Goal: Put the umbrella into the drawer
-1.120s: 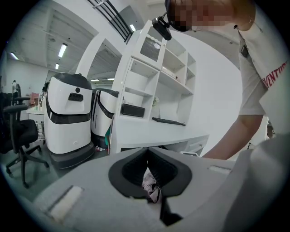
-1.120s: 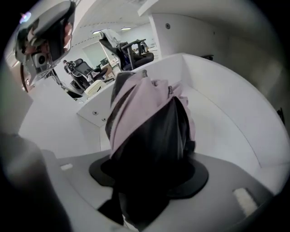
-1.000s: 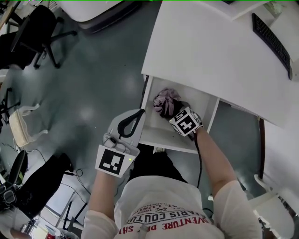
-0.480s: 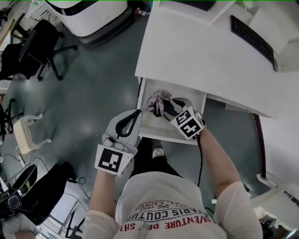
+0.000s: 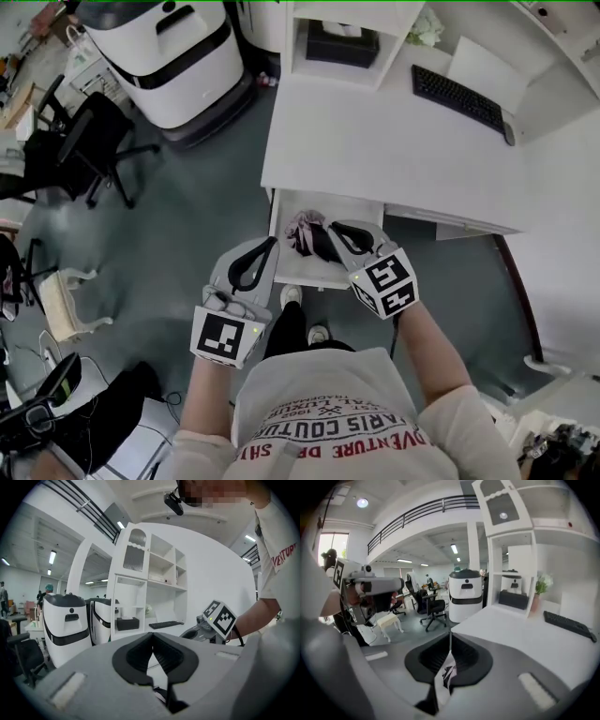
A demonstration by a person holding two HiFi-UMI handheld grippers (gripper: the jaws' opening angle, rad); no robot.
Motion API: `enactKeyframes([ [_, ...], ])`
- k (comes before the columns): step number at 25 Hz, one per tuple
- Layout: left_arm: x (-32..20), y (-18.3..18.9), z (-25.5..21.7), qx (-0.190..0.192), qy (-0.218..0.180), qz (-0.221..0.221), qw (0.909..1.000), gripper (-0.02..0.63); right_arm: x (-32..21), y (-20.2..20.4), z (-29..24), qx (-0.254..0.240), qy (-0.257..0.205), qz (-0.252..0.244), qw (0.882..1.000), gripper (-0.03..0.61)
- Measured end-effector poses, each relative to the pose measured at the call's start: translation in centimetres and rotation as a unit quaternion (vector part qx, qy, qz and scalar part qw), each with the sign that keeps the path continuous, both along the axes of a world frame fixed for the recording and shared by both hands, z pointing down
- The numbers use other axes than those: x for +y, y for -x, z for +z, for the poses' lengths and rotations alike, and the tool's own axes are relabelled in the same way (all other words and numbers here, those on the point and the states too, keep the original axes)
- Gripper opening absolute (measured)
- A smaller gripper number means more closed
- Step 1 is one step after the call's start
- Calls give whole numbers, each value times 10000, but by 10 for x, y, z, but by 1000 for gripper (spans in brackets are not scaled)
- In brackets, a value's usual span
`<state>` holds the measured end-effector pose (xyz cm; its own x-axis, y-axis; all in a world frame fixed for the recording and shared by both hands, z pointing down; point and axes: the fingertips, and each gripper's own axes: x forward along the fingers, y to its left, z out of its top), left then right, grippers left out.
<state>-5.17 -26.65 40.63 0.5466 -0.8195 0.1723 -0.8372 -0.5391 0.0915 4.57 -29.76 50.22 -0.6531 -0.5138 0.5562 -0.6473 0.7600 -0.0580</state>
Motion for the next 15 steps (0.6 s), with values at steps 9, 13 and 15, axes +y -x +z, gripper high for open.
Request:
enactKeyframes([
  [9,15,-5,-65,-258,-373,164,9988,5,18,-31,-137,-917,-1208,656,9863,0],
  [13,19,4,-85,-164,-504,68,9986,5,30,-43,-169,-1069,-1678,819,9766,0],
  [15,21,6,-98,-130,-558,33,9984,5,34,-47,-180,-1118,-1863,876,9722,0],
])
